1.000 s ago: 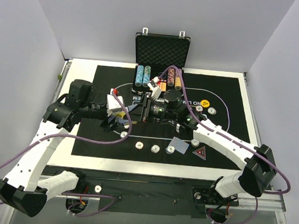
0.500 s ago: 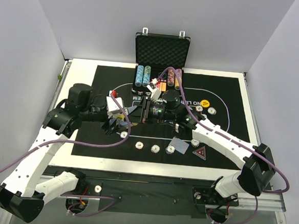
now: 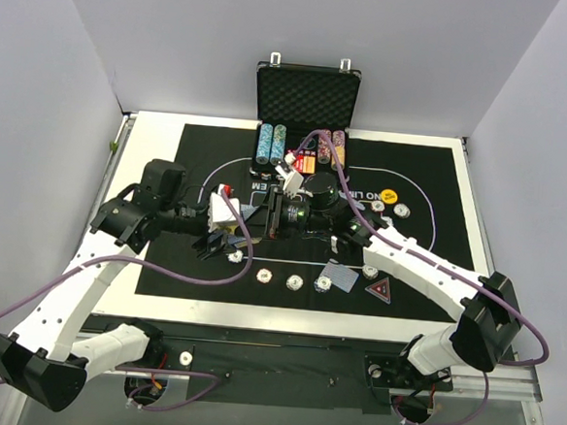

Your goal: Distribute texas hold em gaming equipment

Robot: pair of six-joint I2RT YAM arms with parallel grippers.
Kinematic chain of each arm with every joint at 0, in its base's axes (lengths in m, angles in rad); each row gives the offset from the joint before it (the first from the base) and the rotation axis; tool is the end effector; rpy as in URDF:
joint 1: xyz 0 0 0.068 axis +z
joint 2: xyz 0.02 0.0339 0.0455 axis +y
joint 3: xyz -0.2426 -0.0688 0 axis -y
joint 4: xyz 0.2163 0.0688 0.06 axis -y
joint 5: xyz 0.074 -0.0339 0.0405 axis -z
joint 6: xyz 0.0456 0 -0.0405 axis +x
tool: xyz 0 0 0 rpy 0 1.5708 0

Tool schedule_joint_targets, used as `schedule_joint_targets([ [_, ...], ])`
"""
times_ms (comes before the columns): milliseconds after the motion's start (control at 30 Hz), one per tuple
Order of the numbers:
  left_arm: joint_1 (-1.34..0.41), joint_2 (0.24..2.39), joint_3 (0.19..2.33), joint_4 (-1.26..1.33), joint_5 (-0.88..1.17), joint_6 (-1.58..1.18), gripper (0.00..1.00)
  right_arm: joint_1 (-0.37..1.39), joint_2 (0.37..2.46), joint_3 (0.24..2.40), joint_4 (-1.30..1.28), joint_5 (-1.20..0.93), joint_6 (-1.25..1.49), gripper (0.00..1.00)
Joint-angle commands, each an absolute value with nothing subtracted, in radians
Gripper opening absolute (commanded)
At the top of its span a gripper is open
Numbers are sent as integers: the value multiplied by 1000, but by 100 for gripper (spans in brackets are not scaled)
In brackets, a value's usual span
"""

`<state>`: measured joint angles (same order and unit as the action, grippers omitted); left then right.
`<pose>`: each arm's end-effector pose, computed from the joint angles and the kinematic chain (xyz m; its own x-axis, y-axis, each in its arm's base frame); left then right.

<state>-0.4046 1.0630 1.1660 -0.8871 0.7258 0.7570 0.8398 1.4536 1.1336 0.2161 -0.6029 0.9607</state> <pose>0.1605 -0.1017 0.3311 0.0270 0.5472 -0.8366 0.9739 0.1744 0.1455 0.1989 0.2606 0.3318 -0.8509 0.0623 -0.5217 -0.5103 0.1378 0.8489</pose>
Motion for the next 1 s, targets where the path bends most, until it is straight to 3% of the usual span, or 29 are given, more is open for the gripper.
schedule_joint_targets([
  [0, -411, 1080, 1209, -988, 730, 864, 61, 842, 1442, 1170, 327, -624, 966, 0],
  [100, -413, 1091, 1215, -991, 719, 867, 46, 842, 1439, 1163, 339, -624, 974, 3],
  [200, -413, 1101, 1227, -988, 710, 853, 30, 842, 1434, 1160, 321, -620, 970, 26],
  [233, -413, 1103, 1229, -986, 706, 848, 24, 841, 1431, 1157, 311, -618, 966, 29],
  [367, -413, 1114, 1243, -1009, 695, 857, 18, 819, 1385, 1125, 249, -588, 942, 53],
  [433, -413, 1123, 1249, -1032, 689, 867, 17, 808, 1358, 1097, 244, -584, 939, 59],
  [967, -472, 1198, 1393, -1180, 594, 916, 14, 801, 1367, 1100, 116, -531, 896, 57],
])
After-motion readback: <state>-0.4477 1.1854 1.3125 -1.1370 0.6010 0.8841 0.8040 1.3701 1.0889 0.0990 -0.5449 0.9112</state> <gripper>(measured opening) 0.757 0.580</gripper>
